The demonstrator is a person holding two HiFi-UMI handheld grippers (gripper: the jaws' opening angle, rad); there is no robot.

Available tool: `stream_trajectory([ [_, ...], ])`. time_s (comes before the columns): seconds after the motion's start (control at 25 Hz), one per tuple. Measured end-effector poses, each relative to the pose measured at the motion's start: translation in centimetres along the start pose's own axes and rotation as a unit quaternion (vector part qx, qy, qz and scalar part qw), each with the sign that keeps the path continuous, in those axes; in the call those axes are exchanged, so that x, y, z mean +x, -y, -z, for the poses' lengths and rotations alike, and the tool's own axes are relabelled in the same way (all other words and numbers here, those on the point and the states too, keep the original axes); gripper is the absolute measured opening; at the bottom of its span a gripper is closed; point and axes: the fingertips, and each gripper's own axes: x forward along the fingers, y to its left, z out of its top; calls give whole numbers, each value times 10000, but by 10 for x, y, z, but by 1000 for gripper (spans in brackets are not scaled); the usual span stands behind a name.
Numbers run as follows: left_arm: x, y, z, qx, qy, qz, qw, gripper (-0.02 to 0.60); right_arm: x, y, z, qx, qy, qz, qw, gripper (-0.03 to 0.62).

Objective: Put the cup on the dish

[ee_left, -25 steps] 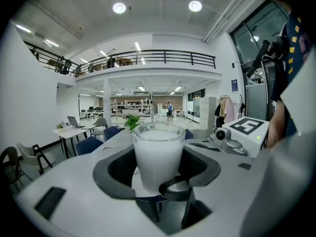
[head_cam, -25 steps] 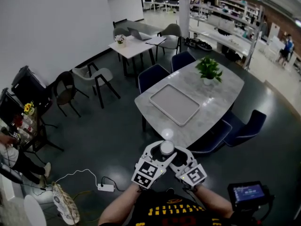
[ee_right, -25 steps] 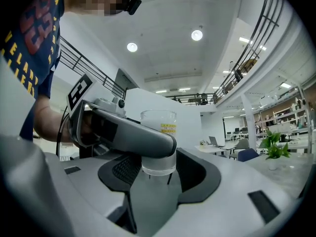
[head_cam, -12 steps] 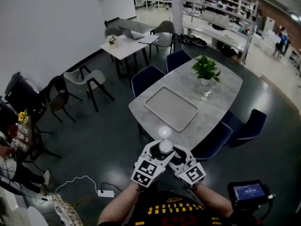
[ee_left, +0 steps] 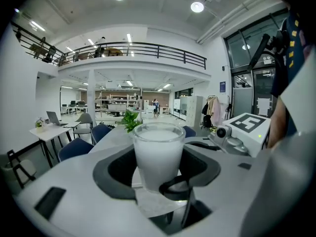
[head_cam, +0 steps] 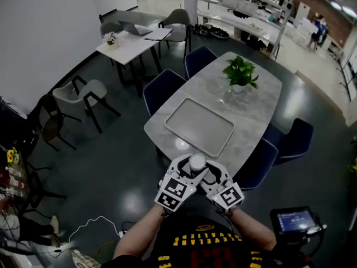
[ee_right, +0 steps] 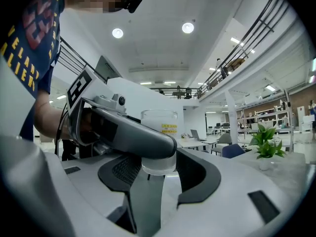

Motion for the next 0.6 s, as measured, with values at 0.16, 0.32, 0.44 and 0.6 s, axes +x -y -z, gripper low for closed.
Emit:
stream_trajectory([
  [0.16,1,-39,1,84,-18,224,9997,258,40,8,2,-73,-123,218,9997,225],
  [0.32,10,-70,5,112,-16,445,9989,258,70,21,8,-93,-258,445,9986,225],
  [0.44,20,-83,8,73,24,642,9979,258,81,31,15,-104,-413,604,9973,225],
  [0.6,42,-96,12,47,63,818,9966,258,91,52,28,-155,-621,744,9952,225],
])
